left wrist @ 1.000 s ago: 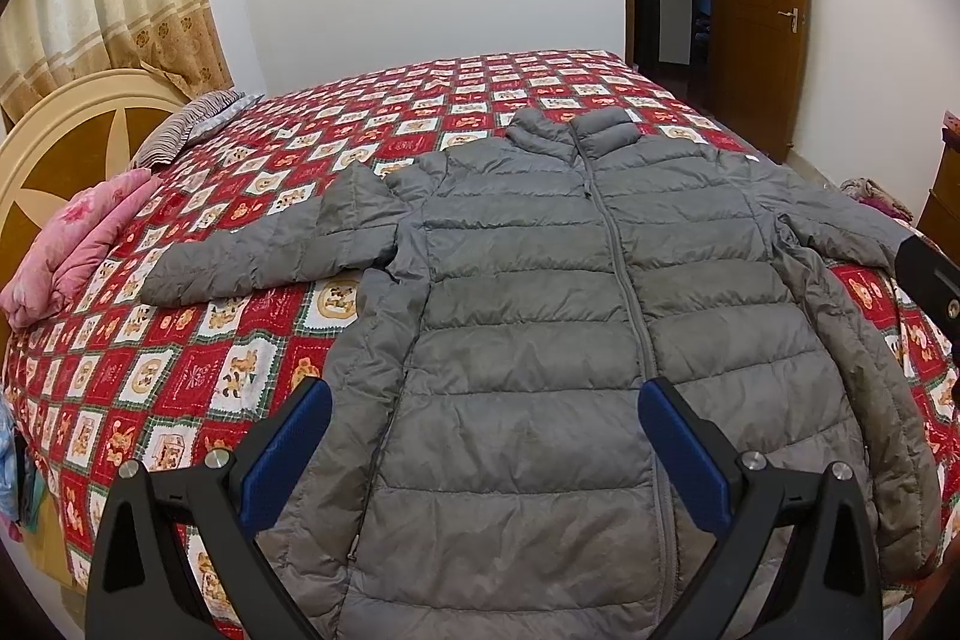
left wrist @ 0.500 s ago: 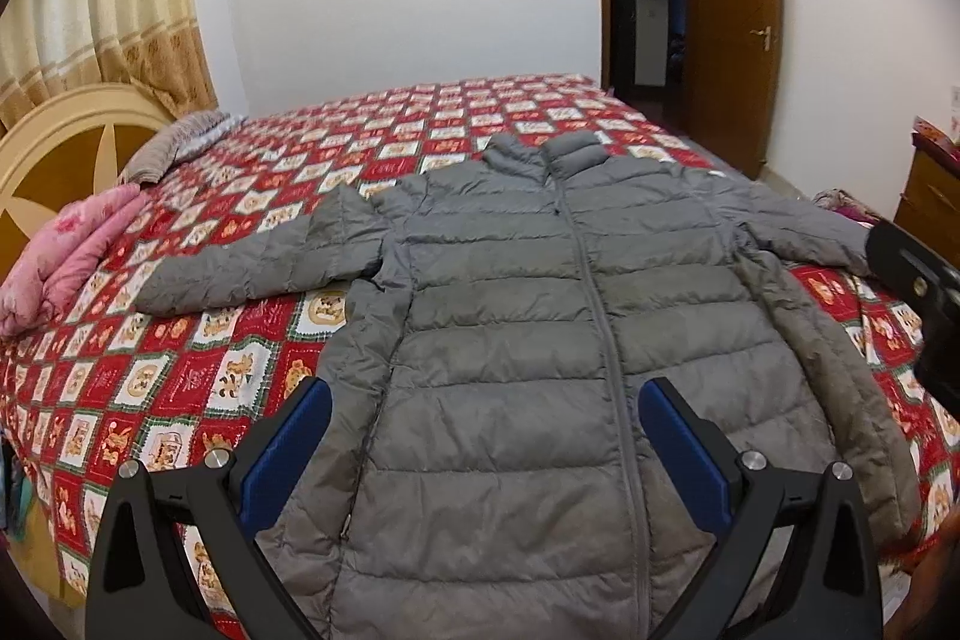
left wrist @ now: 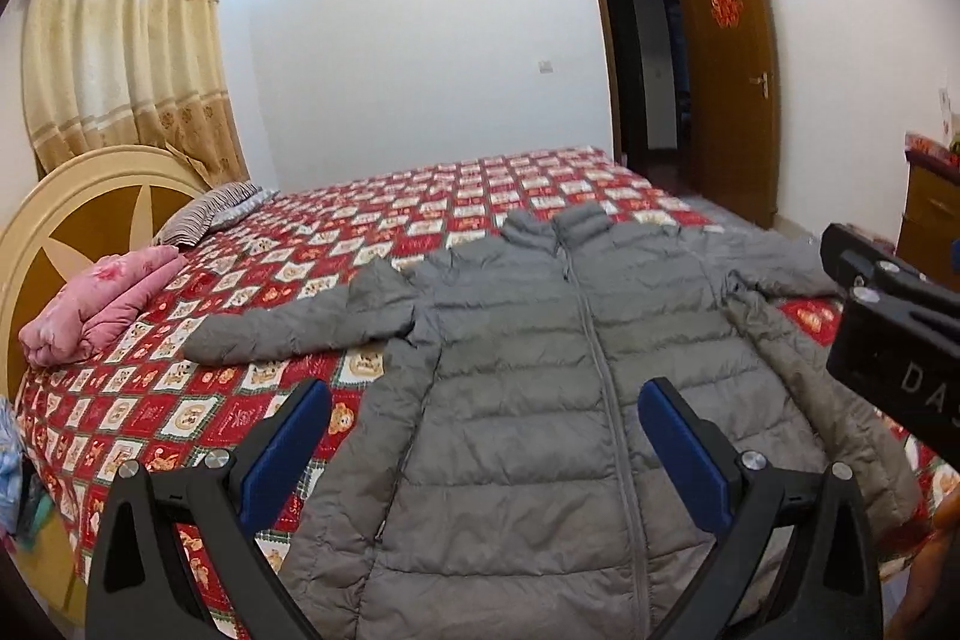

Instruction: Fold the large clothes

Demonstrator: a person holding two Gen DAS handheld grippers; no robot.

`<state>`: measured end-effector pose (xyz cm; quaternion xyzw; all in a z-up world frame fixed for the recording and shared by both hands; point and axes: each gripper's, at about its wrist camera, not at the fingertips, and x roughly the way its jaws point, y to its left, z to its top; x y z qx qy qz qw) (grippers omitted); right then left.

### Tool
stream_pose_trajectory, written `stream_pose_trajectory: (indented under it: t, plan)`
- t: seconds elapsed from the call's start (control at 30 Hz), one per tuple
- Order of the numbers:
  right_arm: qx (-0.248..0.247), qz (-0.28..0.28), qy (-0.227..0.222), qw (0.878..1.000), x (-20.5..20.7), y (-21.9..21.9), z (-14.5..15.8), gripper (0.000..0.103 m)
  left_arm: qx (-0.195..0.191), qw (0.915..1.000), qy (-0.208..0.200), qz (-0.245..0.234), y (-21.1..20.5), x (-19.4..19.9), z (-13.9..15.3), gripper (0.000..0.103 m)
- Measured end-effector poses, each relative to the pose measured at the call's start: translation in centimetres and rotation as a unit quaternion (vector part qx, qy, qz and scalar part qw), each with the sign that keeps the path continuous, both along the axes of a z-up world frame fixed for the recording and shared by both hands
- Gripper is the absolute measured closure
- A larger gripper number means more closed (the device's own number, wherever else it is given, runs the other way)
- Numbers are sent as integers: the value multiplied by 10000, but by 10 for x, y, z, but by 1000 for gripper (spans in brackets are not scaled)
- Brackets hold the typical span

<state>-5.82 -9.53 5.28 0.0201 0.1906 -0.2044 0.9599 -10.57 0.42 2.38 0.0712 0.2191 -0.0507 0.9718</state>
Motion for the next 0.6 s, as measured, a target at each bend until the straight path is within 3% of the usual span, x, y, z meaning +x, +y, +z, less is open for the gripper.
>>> stream_pose_trajectory:
  t: [0.17, 0.3, 0.6]
  plan:
    - [-116, -15, -113, 9999, -5, 4, 6, 0, -271, 9996, -99, -63, 6, -6, 8, 1]
    - [-143, -11, -162, 9998, -6, 5, 9, 0, -275, 9992, -230, -147, 3, -12, 10, 1]
    - [-113, -141, 76, 9998, -12, -3, 0, 0, -392, 9950, 636, -657, -14, -1, -12, 1]
